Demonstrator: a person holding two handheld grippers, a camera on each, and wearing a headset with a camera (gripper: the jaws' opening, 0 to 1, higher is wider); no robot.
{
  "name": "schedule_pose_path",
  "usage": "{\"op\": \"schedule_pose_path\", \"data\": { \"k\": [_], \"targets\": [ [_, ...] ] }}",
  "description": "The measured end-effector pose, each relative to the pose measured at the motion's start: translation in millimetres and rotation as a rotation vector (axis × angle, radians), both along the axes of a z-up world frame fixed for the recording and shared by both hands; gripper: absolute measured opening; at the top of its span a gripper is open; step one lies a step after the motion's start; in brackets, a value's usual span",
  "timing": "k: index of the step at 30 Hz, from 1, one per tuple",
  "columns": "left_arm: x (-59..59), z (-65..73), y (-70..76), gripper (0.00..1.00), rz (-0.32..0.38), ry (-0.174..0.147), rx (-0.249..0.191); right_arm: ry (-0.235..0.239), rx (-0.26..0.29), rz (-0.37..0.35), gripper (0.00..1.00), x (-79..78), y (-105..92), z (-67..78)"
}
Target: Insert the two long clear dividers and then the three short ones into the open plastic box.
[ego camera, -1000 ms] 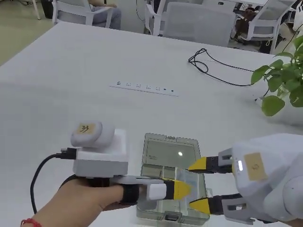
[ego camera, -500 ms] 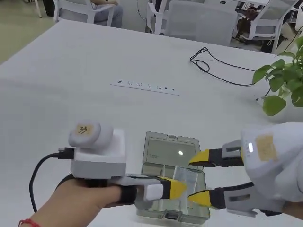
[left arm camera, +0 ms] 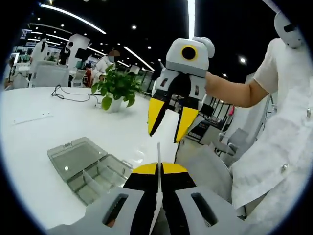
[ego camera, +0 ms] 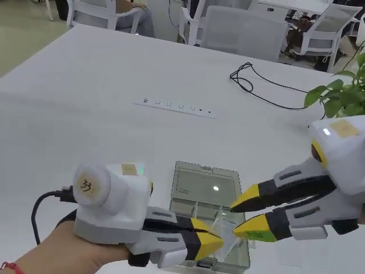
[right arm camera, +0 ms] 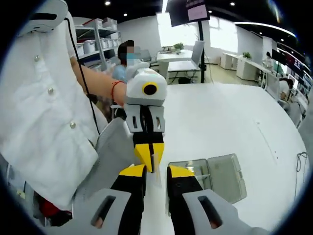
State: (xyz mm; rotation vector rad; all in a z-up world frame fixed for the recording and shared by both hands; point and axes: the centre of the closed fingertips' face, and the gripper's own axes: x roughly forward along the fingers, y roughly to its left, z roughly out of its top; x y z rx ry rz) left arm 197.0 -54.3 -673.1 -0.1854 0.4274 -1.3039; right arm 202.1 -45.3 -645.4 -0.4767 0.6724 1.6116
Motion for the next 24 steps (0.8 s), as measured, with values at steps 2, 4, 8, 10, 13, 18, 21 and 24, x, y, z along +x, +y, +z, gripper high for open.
{"op": "schedule_pose_path", "data": {
  "k": [2,4,8,10,13,18,21,24],
  "targets": [
    [-1.7,3.4,0.4,0.00,-0.017,-0.030,-0.008,0.011,-0.007,0.017,0.16,-1.5,1.7,-1.1],
    [-2.3,4.5,1.1,0.00,-0.028,-0.052,-0.008,0.023,-0.015,0.039,0.15,-3.7,2.8,-2.2],
    [-3.8,7.9,1.4,0.00,-0.042,-0.072,-0.020,0.052,-0.016,0.063,0.13,-7.4,6.2,-1.9],
    [-4.5,9.8,1.4,0.00,-0.047,-0.080,-0.028,0.067,-0.016,0.088,0.10,-12.2,8.0,-1.7],
    [-5.5,12.1,1.4,0.00,-0.052,-0.089,-0.036,0.077,-0.024,0.106,0.09,-14.4,8.2,-4.2],
    [-8.6,13.3,1.8,0.00,-0.062,-0.091,-0.044,0.083,-0.032,0.139,0.03,-19.0,11.0,-6.5],
    [-8.5,11.4,3.4,0.00,-0.062,-0.091,-0.040,0.083,-0.035,0.145,0.03,-19.3,10.9,-8.3],
    [-9.5,10.5,4.3,0.00,-0.064,-0.093,-0.038,0.084,-0.036,0.154,0.03,-20.9,12.6,-8.9]
  ]
}}
